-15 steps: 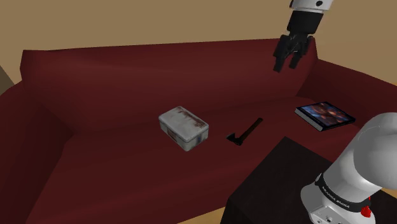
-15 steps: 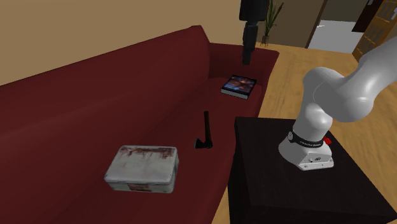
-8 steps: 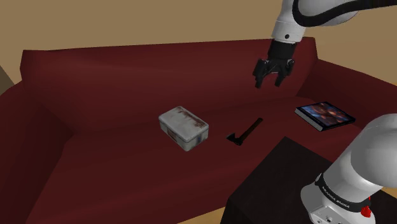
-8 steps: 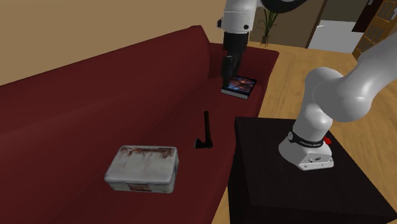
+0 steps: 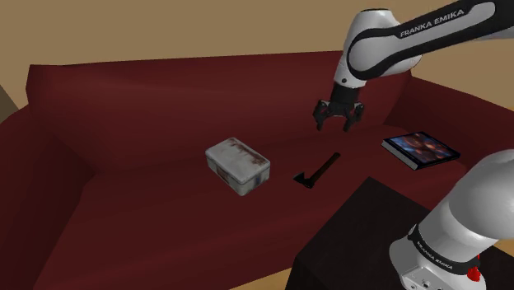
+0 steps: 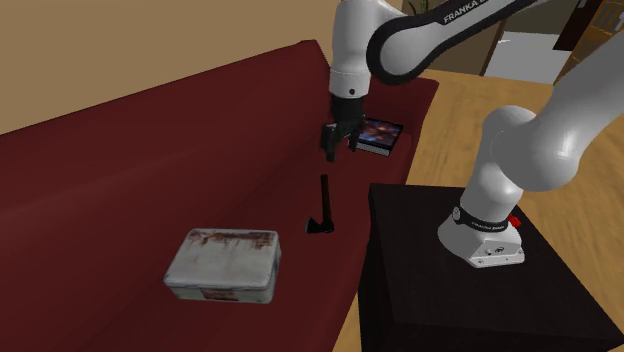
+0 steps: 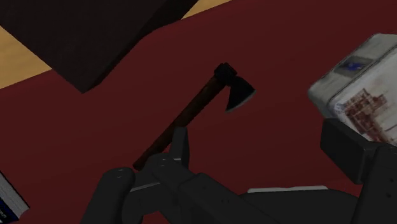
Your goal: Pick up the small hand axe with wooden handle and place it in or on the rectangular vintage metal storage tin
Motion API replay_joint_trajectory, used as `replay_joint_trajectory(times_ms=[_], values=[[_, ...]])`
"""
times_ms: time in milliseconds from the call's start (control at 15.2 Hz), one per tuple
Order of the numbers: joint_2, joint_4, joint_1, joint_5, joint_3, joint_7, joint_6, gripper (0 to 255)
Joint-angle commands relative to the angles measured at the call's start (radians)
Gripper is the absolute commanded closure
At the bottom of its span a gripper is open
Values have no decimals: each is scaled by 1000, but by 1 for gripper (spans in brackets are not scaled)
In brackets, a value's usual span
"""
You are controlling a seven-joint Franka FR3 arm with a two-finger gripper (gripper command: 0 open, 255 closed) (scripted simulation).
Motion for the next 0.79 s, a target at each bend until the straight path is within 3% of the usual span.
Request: replay_joint_trajectory(times_ms=[0, 726], values=[[52, -25, -22, -1, 6, 57, 81, 0], [455, -22, -128, -38, 8, 372, 484, 0]])
